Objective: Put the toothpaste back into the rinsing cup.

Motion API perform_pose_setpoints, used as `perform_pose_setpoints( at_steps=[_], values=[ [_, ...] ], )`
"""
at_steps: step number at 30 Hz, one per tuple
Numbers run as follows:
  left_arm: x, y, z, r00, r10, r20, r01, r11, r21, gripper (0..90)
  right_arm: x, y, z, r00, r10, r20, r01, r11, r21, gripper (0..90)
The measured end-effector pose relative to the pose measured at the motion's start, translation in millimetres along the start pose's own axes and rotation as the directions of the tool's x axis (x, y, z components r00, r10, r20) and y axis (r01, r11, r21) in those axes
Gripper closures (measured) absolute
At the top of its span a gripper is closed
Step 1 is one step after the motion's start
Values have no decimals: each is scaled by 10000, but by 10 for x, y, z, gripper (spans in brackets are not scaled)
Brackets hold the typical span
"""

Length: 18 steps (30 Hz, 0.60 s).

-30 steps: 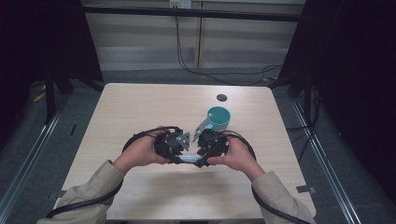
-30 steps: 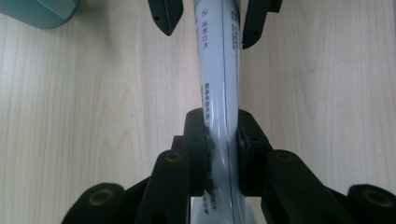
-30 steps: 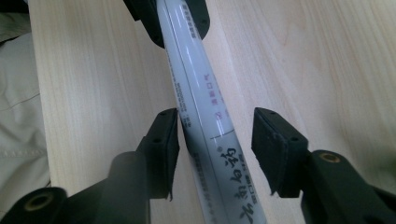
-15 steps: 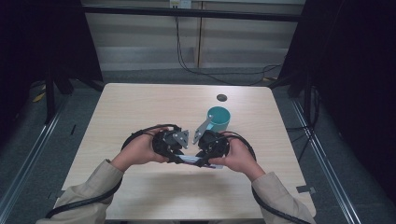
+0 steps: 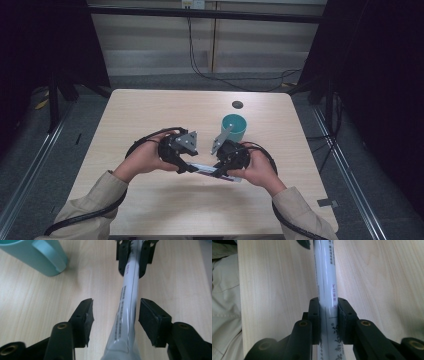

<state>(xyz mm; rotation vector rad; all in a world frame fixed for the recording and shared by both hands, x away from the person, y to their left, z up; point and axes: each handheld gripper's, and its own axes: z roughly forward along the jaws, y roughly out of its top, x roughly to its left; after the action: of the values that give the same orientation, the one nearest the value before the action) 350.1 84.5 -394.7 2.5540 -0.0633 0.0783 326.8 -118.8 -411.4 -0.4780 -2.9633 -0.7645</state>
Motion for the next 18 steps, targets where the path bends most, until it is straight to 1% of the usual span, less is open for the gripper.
perform_pose_setpoints(
  at_steps=[1, 4, 5, 6, 7, 8, 9, 10, 11, 12, 13, 15, 16, 17, 18],
  values=[
    [-3, -21, 6, 9999, 60, -126, -59, 9999, 122, 417, -4, -18, -16, 9998, -60, 164, 62, 9999, -94, 750],
    [-5, -42, 21, 9998, 68, -182, -63, 9997, 256, 392, -6, -31, -38, 9999, -4, 119, 4, 10000, -13, 750],
    [-6, -53, 32, 9997, 66, -236, -59, 9995, 320, 392, -13, -38, -43, 9998, -108, 183, 110, 9998, -145, 750],
    [-3, -63, 46, 9998, 103, -195, -96, 9991, 401, 392, -11, -45, -53, 9998, -110, 171, 113, 9999, -130, 750],
    [-9, -67, 59, 9997, 118, -230, -109, 9993, 365, 394, -11, -48, -64, 9998, -137, 171, 140, 9998, -122, 750],
    [-8, -67, 72, 9997, 209, -136, -204, 9991, 377, 401, -7, -49, -70, 9998, -95, 185, 97, 9999, -116, 750],
    [-12, -60, 76, 9996, 260, -143, -254, 9988, 427, 407, -5, -51, -76, 9997, -75, 218, 78, 9999, -116, 750],
    [-20, -52, 86, 9998, 202, -51, -200, 9992, 347, 416, -7, -53, -78, 9996, -111, 274, 115, 9998, -152, 750],
    [-17, -45, 90, 9993, 358, -50, -356, 9987, 362, 441, -11, -55, -86, 9995, -212, 251, 216, 9996, -155, 751],
    [-18, -41, 93, 9991, 427, -63, -425, 9984, 380, 487, -10, -55, -88, 9996, -171, 225, 176, 9996, -221, 750],
    [-17, -39, 100, 9989, 470, 37, -471, 9981, 388, 525, -1, -51, -92, 9996, -150, 257, 156, 9996, -214, 750],
    [-30, -31, 105, 9980, 624, 108, -627, 9974, 356, 542, 5, -47, -95, 9997, -147, 218, 151, 9997, -204, 750],
    [-36, -26, 101, 9983, 537, 212, -545, 9978, 382, 621, 10, -40, -93, 9995, -217, 228, 223, 9995, -233, 750],
    [-42, -13, 94, 9983, 523, 255, -535, 9973, 506, 626, 5, -43, -91, 9997, -232, 115, 235, 9994, -263, 750],
    [-47, -1, 84, 9978, 622, 217, -634, 9962, 594, 626, 5, -43, -91, 9997, -232, 115, 235, 9994, -263, 750]
  ],
)
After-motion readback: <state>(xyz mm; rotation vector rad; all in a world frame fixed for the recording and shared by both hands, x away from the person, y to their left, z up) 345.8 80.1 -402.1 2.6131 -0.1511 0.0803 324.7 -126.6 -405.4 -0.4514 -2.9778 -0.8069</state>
